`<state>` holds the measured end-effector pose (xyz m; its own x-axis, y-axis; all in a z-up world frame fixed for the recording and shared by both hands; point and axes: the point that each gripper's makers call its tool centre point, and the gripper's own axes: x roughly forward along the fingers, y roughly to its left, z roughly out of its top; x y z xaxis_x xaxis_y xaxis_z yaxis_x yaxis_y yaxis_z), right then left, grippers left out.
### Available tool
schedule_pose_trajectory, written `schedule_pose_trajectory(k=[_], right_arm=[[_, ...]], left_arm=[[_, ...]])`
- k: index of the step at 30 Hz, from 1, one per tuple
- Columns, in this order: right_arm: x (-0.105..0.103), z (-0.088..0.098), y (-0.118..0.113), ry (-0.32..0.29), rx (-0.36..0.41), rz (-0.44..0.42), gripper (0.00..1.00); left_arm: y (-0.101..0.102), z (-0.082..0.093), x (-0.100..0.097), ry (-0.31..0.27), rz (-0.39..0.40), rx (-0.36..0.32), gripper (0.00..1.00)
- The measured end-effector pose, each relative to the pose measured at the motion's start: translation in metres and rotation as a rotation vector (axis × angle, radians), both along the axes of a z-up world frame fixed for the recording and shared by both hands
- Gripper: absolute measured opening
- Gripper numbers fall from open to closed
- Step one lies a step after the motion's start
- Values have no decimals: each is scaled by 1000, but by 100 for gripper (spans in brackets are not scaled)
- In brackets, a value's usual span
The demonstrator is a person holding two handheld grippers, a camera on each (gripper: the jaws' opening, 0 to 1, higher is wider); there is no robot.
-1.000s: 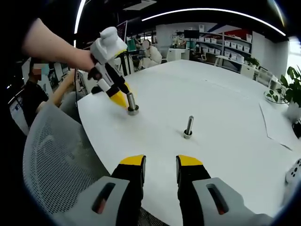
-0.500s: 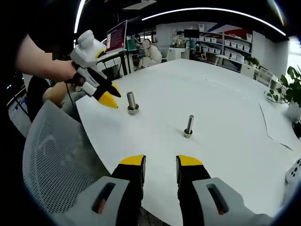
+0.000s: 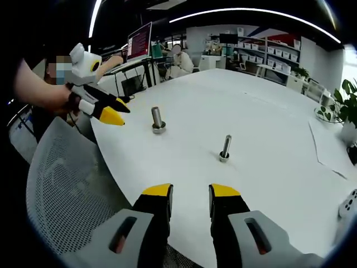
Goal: Place the washer onto the threaded stud by aligning its center hole with the stud, sliding it down to the base, and recovering from edge contact or off-axis alignment until the washer reaches the visible bottom stop.
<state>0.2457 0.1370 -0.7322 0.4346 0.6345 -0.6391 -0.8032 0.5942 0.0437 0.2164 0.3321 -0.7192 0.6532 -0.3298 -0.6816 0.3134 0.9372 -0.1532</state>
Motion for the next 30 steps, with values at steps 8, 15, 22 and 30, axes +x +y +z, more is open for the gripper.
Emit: schedule_pose_trajectory(k=[8,15,22,30], right_arm=[[-2,-1,1,3,-9,6,29],[-2,-2,0,4,-15,8,29],[-1,-4,0,7,-23,7,29],[-2,-4,0,8,-24,6,29]], left_arm=[[3,3,-7,-21,16,-1,41],[-1,0,-12,-35,12,-24,41],[5,-5,-15,-32,49,-21,40],[6,-6,-13,-59,57,-2,40]])
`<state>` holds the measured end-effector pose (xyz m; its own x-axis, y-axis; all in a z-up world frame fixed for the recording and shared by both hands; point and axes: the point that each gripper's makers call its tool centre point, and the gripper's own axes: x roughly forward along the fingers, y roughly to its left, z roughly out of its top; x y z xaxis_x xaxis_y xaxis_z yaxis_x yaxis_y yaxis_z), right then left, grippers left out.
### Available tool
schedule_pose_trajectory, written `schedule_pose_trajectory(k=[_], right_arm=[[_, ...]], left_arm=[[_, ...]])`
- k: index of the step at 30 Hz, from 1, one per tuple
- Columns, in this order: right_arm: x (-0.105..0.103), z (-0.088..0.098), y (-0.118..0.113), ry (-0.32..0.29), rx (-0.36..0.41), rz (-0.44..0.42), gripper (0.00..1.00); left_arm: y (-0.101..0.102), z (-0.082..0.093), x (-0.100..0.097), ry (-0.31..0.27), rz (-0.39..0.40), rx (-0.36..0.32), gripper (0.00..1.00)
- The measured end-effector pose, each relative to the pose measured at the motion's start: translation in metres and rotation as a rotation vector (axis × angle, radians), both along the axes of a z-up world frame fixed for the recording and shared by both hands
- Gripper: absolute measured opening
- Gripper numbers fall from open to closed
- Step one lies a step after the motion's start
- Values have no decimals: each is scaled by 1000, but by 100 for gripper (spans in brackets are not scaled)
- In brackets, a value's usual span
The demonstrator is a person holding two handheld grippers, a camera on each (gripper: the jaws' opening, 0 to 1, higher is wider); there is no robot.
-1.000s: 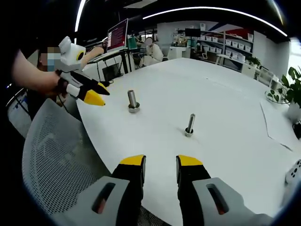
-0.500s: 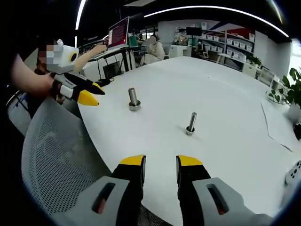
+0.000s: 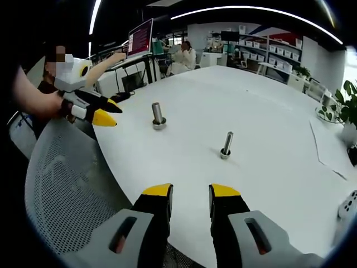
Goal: Place the washer onto the threaded stud by aligning its center hole with the stud, sliding it down to the base, and recovering from edge contact or off-axis alignment until the washer reaches the visible bottom stop.
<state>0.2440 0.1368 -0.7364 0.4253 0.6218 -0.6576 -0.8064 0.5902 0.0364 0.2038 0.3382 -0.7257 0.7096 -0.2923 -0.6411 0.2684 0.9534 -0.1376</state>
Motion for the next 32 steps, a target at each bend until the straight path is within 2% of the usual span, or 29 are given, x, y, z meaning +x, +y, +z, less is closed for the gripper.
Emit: schedule_pose_trajectory(k=[4,12,16,20,32], right_arm=[[0,-1,0,0,-1,0,29],[0,0,1,-1,-1,2,29],[-1,0,2,0,-2,5,29],[-1,-3,3,1,-10,9,29],[-3,-5,4,1,-22,18,29]], left_arm=[[0,-4,1,11,4,-2,40],[2,3,6,-31,25,-7,37],[0,0,5,-16,18,-18,38],[-3,3,6,-43,9,-23,37],[-8,-3,4,-21,-19,-9,37]])
